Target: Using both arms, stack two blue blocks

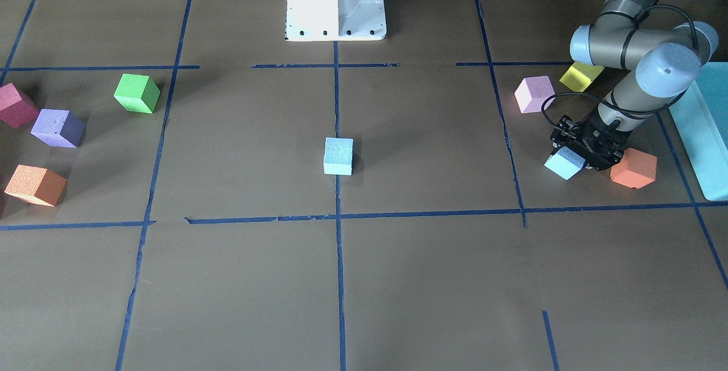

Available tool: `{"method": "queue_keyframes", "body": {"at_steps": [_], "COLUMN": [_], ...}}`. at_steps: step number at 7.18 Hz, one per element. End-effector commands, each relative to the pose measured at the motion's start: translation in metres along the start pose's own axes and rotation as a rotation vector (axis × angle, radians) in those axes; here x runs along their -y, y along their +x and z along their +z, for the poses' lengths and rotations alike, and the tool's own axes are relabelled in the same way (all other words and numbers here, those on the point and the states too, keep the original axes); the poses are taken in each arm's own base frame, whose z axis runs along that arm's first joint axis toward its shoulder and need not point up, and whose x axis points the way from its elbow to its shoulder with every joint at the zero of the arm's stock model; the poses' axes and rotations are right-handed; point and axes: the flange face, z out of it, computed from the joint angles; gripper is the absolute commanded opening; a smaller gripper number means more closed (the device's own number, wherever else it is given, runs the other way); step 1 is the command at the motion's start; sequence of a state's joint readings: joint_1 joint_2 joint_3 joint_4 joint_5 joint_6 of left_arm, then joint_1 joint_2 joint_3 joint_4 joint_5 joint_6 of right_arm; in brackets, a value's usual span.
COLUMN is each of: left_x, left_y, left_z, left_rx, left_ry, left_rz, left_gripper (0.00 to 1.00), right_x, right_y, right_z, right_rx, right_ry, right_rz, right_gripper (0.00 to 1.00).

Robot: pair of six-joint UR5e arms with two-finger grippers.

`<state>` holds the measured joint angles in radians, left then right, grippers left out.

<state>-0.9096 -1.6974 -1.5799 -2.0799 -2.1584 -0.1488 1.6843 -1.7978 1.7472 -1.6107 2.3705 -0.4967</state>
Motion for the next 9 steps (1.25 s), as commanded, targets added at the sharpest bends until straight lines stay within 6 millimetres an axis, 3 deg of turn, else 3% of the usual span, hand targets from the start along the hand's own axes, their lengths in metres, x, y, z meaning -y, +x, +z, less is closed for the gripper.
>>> {"method": "queue_keyframes", "body": {"at_steps": [1, 3, 4, 6, 7, 9], "left_x": [0.024, 0.102, 0.12, 0.18, 0.201, 0.273], "left_y": [0.023, 0.083, 0.13, 0.261, 0.321, 0.358], "left_z": [-0.028, -0.099, -0.12, -0.133, -0.127, -0.112], "left_rx": [-0.015, -0.04, -0.027, 0.059, 0.037, 0.065], "left_ry": [0.046, 0.126, 0.145, 0.087, 0.075, 0.086], "left_rz": [-0.123, -0.439, -0.578, -0.734, -0.734, -0.728], "left_gripper": [0.42, 0.42, 0.42, 0.42, 0.43, 0.45], "right_x": [0.0, 0.0, 0.0, 0.0, 0.0, 0.001], "right_y": [0.0, 0.0, -0.001, 0.0, 0.0, -0.001], "right_z": [0.0, 0.0, -0.001, 0.0, 0.0, 0.0], "right_rx": [0.001, 0.001, 0.0, 0.0, 0.0, 0.0], "right_ry": [0.001, 0.001, 0.001, 0.001, 0.001, 0.001], "right_rz": [0.003, 0.003, 0.005, 0.005, 0.005, 0.003], "right_gripper": [1.0, 1.0, 1.0, 1.0, 1.0, 1.0]}}
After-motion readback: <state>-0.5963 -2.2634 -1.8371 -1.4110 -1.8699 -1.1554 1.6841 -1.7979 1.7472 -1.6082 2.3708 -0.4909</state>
